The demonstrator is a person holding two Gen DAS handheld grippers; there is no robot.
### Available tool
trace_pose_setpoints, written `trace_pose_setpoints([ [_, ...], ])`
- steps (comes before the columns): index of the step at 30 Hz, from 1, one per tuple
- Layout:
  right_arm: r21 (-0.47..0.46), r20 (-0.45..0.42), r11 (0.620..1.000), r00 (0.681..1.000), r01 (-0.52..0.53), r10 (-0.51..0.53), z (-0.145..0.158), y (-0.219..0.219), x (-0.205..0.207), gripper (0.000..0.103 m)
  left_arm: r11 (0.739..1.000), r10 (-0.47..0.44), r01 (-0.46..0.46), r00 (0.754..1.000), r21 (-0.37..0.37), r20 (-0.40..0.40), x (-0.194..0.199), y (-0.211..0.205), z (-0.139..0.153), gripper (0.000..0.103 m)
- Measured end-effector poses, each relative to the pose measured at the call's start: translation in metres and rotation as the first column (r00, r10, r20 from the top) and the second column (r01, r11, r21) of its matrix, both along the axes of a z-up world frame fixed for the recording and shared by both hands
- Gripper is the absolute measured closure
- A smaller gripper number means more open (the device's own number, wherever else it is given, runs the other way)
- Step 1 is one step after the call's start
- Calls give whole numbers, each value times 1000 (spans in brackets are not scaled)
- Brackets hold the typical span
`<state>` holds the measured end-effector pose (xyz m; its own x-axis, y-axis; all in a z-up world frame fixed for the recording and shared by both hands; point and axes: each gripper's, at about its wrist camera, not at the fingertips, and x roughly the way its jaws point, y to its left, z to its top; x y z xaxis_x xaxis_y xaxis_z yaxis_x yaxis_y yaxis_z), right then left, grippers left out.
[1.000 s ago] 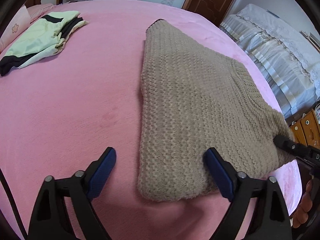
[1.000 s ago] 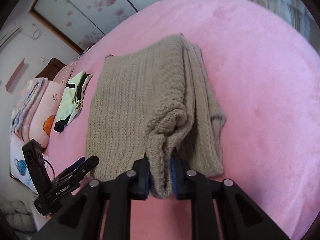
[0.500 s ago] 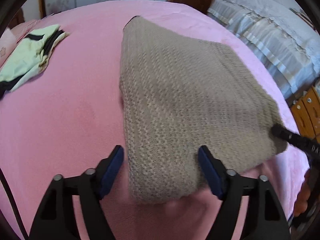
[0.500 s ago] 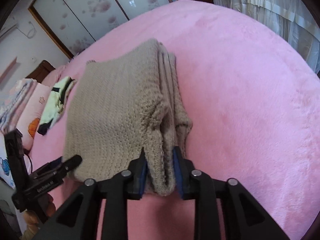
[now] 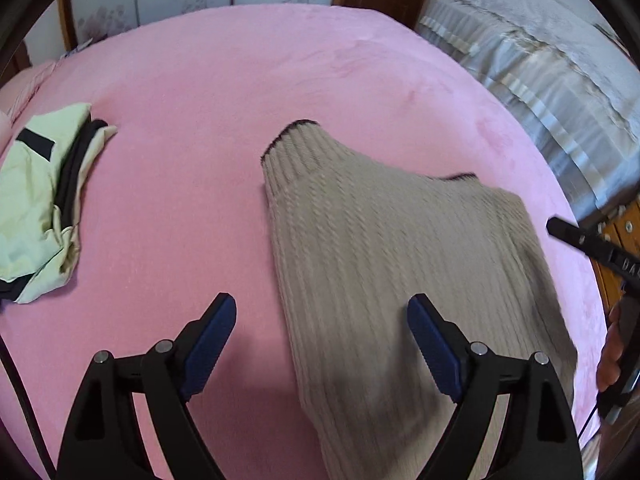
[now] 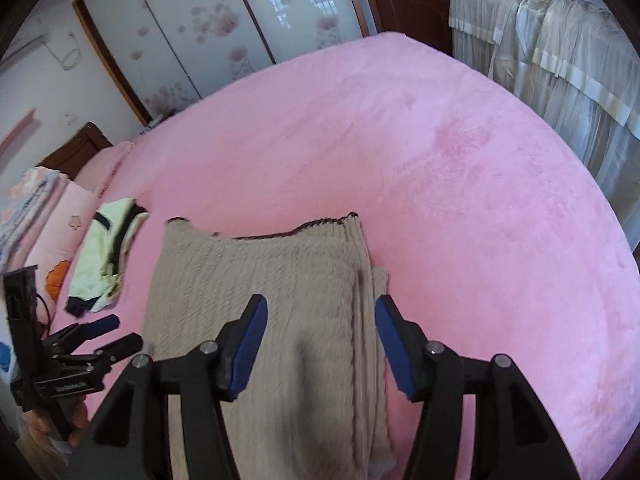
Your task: Fold large clothes
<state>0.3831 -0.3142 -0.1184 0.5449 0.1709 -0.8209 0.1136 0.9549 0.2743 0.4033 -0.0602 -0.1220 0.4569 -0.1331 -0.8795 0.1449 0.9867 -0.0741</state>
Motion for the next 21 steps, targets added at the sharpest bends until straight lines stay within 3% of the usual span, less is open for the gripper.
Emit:
trace_pose_setpoints([
  [2,-2,-43,1000,999,13,-13,-19,-1,16,48,999,19,-20,999,-29,-26,22,4,-11,16],
  [4,8,-94,1000,996,2,-1,-38,-3,27,78,999,25,-27,999,-45,-43,34,6,-20,16],
  [5,11,-111,1000,994,1,1,-42,-2,28,90,998,26,-29,999,-55,-44,37,6,-22,22],
  [7,-37,-74,999,997,15,-17,-34,-5,21,91,997,-6,3,999,-75,-32,37,2,-23,36],
  [12,-33,-97,999,994,40,-43,-54,-11,17,90,1000,9,-9,1000,-8,-7,36,-6,-38,36],
  [15,-4,-81,998,995,60,-60,-35,-16,8,83,1000,13,-13,1000,26,4,33,-10,-26,36],
  [17,-15,-44,997,996,71,-72,-17,-21,-5,82,996,-13,11,1000,88,22,22,-15,-10,36],
  [19,-40,-1,997,998,66,-66,6,-17,-25,74,992,-38,33,999,123,34,9,-19,5,35],
  [21,-47,43,998,998,51,-49,27,-14,-52,53,992,-58,54,997,113,40,-10,-19,22,29],
])
